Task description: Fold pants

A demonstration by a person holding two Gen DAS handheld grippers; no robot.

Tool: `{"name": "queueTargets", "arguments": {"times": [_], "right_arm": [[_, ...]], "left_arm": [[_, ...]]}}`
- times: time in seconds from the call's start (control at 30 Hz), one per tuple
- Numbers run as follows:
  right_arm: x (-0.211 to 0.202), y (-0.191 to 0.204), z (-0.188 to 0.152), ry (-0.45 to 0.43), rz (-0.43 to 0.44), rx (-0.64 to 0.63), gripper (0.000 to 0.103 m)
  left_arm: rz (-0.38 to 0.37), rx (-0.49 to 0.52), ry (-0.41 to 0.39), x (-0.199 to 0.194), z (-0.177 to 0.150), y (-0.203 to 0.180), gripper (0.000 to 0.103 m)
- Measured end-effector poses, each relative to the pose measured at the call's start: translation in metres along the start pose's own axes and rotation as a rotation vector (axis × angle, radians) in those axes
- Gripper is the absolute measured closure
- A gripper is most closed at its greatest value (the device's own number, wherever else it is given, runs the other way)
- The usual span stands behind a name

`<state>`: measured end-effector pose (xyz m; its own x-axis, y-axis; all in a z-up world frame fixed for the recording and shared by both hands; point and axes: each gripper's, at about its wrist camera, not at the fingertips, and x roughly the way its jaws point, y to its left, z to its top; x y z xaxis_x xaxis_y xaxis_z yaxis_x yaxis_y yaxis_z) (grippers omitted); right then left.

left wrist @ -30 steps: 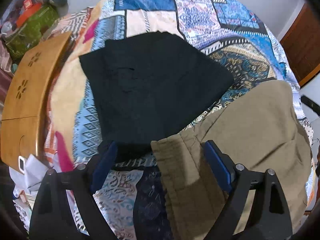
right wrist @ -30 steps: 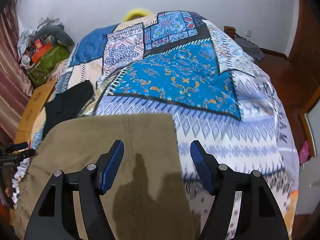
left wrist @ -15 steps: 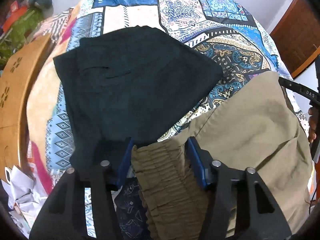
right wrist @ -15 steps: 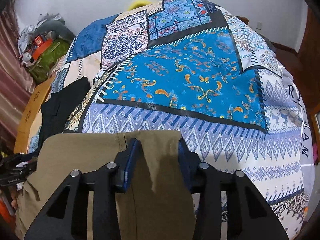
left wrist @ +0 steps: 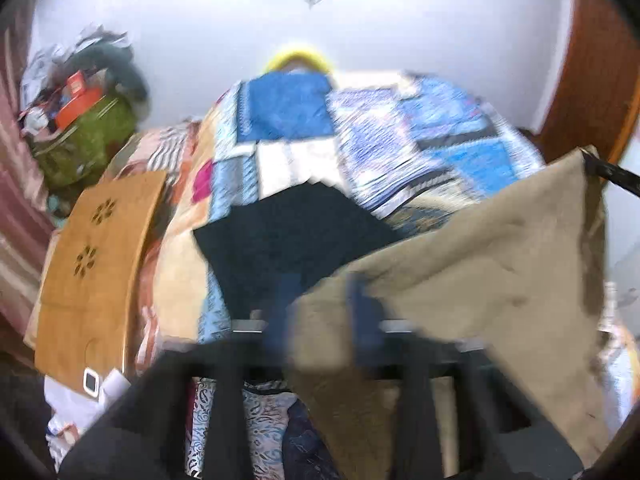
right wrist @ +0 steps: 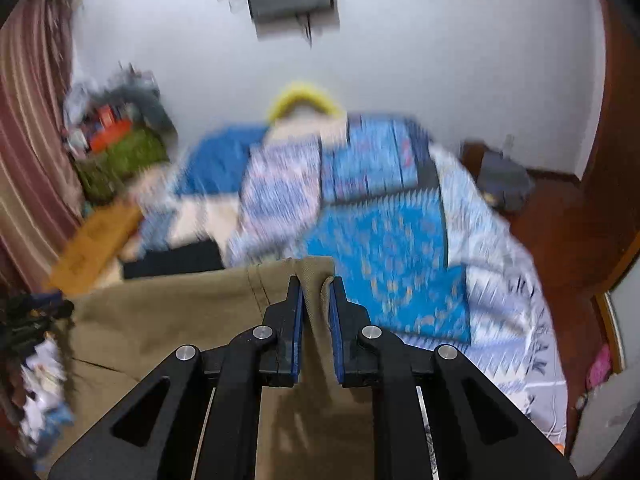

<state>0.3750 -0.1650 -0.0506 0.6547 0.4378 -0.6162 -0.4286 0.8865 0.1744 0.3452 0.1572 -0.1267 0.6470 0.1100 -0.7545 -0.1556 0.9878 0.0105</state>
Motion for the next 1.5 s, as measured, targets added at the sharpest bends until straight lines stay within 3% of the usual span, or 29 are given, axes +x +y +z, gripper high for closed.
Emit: {"name": "queueTargets", "arguments": {"times": [0.07,0.1,0.3,0.37,0.43,0.53,0.83,1.2,1.27,1.3,1.33,1.43,1.5], "right_arm": [[-0.029,0.007,0.006,-0.067,0.000,-0.007,0.092],[-0.041,0.011,0.006,-0.086,0.006,-0.016,0.093],[-0.065,0.030,-0.025,-0.069,-0.032,-0.109,0.093],[-0.059,0.024,-0.034,-0.045,-0.052,-0.111,0.093],[-0.049,0.012,-0.043,-0.014,-0.067,-0.082,0.093],[-0.040,-0.006,-0.049,0.020,-0.093,-0.033,0.093],[0.015,-0.060,-0.074,0.128,-0.099,0.121,0.093],[0.051,-0.053,-0.098,0.181,-0.091,0.006,0.093],[0.056,-0.047,-0.101,0.190,-0.086,-0.022,0.093],[0.057,-0.044,-0.102,0.191,-0.087,-0.034,0.093],[0.057,-0.041,-0.103,0.191,-0.088,-0.043,0.093],[0.056,-0.040,-0.102,0.181,-0.092,-0.035,0.093],[0.052,-0.041,-0.099,0.166,-0.106,-0.027,0.093]], "left_arm": [[0.072,0.008,-0.071,-0.026,0.003,-0.005,0.096],[0.067,0.025,-0.090,-0.035,0.004,-0.008,0.096],[0.015,0.074,-0.044,-0.045,-0.012,-0.017,0.096],[-0.014,0.061,0.003,-0.037,-0.019,-0.017,0.089],[-0.052,0.019,0.072,-0.021,-0.022,-0.014,0.060],[-0.080,-0.047,0.129,0.002,-0.021,-0.009,0.037],[-0.162,-0.110,0.270,0.090,0.007,-0.016,0.019],[-0.221,-0.104,0.393,0.177,0.017,-0.043,0.019],[-0.240,-0.133,0.400,0.187,0.015,-0.045,0.026],[-0.264,-0.148,0.398,0.188,0.015,-0.046,0.039],[-0.277,-0.159,0.398,0.190,0.014,-0.047,0.045],[-0.220,-0.122,0.352,0.181,0.016,-0.051,0.055],[-0.182,-0.093,0.317,0.168,0.018,-0.052,0.056]]}}
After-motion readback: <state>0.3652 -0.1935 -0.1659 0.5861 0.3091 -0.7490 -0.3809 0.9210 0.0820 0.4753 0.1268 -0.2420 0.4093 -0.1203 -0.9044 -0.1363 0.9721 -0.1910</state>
